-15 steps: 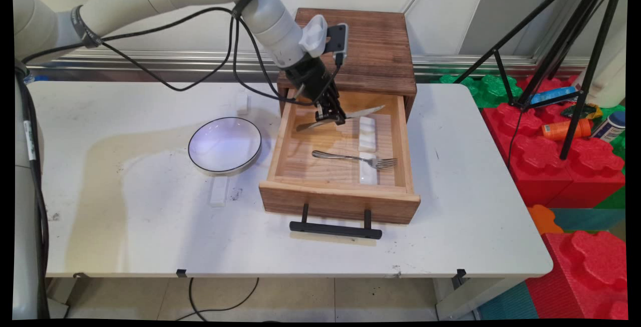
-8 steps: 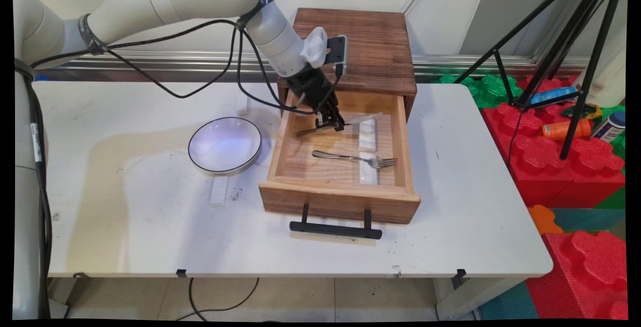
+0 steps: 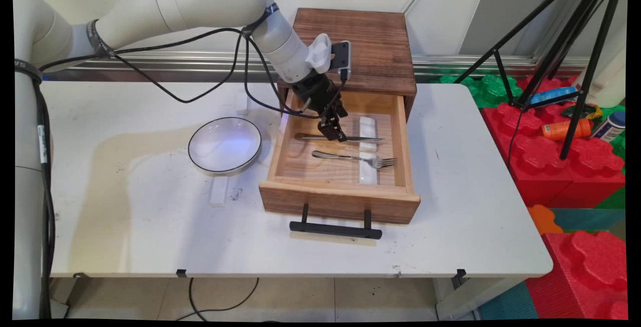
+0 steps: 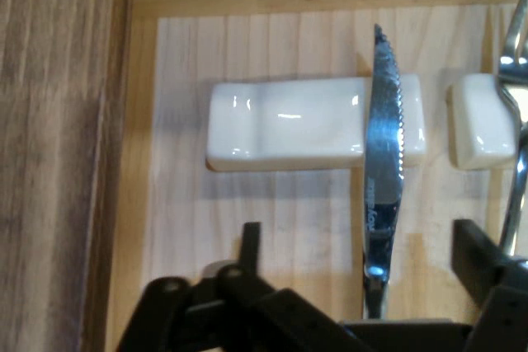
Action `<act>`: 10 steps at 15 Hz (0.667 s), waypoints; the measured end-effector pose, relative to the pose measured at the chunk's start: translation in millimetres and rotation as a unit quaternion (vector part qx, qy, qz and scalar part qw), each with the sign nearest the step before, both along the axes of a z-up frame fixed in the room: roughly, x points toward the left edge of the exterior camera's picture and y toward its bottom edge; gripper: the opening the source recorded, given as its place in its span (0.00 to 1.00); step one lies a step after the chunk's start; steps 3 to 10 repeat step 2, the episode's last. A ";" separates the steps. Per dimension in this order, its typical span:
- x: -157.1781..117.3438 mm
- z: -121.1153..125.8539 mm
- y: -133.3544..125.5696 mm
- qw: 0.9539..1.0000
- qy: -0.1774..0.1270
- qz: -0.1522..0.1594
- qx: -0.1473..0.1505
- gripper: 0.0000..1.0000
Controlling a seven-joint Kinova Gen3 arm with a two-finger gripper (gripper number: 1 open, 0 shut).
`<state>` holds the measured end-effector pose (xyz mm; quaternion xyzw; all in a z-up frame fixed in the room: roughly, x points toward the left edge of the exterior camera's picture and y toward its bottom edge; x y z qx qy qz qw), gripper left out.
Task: Place the picked object into the drawer
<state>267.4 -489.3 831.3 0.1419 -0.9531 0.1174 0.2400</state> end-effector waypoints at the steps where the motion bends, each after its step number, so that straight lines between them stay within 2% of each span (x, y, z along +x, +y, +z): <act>1: -0.5 -0.7 -0.6 1.000 0.002 0.002 -0.001 1.00; 10: -0.6 -0.8 -0.7 1.000 0.004 0.004 -0.002 1.00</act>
